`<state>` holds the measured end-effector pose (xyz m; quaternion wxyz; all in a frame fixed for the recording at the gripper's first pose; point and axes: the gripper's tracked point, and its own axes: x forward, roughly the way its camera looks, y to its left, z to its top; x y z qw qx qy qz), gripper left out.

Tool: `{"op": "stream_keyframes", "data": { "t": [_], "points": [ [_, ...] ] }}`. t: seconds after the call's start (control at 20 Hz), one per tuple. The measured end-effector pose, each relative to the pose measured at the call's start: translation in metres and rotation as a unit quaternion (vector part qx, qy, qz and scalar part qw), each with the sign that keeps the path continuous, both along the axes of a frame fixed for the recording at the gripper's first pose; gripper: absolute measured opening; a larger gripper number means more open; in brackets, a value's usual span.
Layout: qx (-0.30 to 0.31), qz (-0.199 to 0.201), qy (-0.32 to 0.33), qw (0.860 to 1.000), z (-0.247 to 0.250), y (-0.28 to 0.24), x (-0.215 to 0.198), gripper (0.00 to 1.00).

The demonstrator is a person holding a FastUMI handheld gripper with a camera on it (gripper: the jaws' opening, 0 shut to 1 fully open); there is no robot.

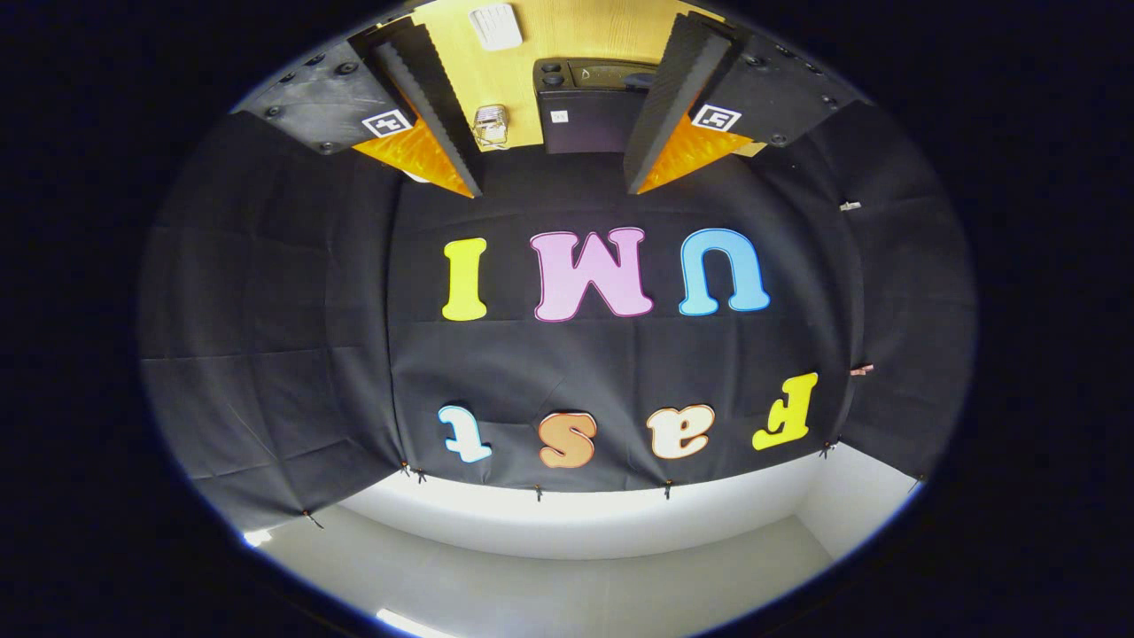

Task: Open the toaster oven, put the food inside, and close the toaster oven door.

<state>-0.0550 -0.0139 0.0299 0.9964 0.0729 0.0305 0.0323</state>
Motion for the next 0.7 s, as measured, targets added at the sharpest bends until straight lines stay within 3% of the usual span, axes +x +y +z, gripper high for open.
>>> {"op": "stream_keyframes", "data": {
  "t": [0.7],
  "points": [
    [-0.009,0.009,0.008,1.000,-0.005,0.011,0.000,0.98]
  ]
}}
